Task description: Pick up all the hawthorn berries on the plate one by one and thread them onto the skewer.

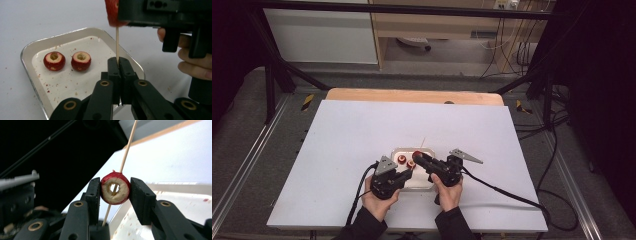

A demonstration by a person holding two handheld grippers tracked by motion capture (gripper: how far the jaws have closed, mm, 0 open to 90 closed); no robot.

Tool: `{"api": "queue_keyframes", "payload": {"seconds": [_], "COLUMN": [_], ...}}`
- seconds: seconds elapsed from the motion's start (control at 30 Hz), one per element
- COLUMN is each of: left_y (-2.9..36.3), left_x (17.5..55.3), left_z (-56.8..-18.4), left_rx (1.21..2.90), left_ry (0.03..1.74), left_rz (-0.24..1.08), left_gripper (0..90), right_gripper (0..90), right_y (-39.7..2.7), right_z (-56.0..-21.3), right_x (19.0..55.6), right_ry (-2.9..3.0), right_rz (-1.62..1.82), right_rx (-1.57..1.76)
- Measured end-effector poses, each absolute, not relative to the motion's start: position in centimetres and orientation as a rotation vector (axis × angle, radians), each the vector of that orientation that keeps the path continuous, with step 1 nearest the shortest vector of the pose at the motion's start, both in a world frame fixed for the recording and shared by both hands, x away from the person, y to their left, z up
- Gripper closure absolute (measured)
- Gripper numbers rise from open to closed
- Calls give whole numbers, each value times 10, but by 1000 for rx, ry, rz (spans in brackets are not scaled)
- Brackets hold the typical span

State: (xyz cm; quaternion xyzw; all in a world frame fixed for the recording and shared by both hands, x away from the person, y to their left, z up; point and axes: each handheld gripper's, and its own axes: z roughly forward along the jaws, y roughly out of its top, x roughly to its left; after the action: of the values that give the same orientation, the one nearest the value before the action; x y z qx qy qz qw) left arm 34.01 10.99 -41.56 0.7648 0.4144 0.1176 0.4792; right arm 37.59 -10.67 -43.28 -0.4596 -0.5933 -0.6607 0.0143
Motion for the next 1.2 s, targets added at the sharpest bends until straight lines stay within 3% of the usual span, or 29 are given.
{"api": "queue_keyframes", "payload": {"seconds": [0.73,1.2], "left_y": [110,152], "left_x": [345,337], "left_z": [-417,-420], "left_rx": [1884,1981], "left_ry": [966,923], "left_rz": [305,352], "left_gripper": [885,885], "right_gripper": [604,228], "right_y": [-103,-130], "right_z": [-440,-420], "right_x": [369,373], "right_ry": [-1908,-2273], "right_rz": [-1968,-1830], "right_rx": [-1404,-1405]}}
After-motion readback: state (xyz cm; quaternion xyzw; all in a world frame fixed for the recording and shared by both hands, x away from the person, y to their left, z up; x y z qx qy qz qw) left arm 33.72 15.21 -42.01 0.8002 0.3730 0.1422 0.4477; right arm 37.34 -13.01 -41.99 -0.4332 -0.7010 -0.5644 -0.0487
